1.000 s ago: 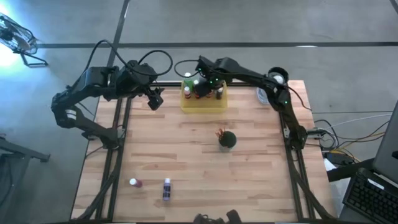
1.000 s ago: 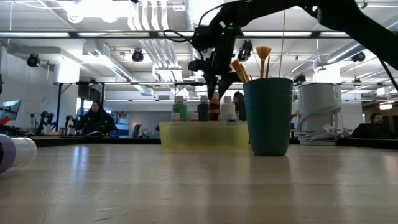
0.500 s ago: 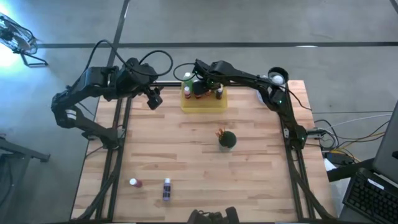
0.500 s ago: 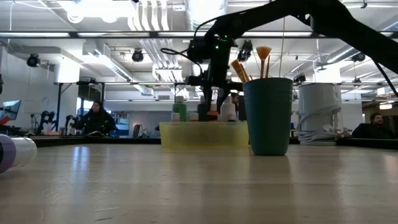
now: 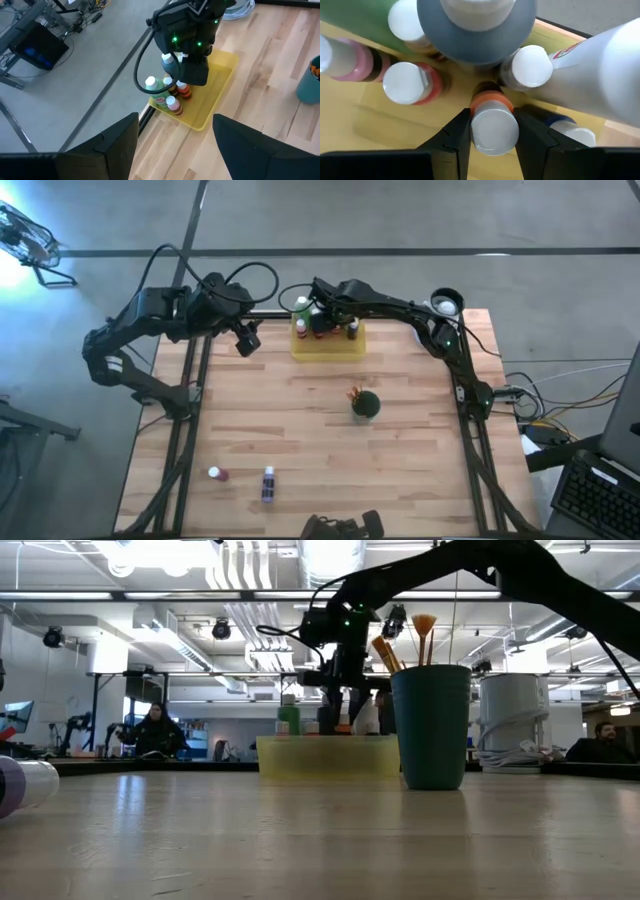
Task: Pick & Place Paint Supplies
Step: Put the orange paint bottle into the yellow bin, then put the dark pink paint bottle into the yellow bin
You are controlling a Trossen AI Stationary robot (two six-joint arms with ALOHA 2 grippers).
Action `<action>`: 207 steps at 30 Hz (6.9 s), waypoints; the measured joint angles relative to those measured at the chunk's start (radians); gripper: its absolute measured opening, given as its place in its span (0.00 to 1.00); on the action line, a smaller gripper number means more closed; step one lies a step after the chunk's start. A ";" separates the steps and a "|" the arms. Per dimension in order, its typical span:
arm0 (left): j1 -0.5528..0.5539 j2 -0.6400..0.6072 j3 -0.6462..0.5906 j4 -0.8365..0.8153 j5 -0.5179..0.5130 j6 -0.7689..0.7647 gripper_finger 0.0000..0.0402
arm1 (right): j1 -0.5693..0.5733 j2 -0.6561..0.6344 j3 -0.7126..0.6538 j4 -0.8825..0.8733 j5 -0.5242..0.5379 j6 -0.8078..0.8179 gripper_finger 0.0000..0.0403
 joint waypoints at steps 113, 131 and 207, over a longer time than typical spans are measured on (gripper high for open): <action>-0.003 0.000 0.000 -0.193 0.076 -0.038 0.65 | 0.110 -0.374 -0.077 0.070 0.026 -0.352 0.45; -0.303 0.002 0.000 -0.232 0.331 -0.649 0.50 | 0.221 -0.739 -0.078 0.013 0.023 -0.504 0.30; -0.988 0.106 -0.627 -0.022 0.680 -1.892 0.48 | 0.223 -1.636 -0.847 0.002 0.214 -0.459 0.02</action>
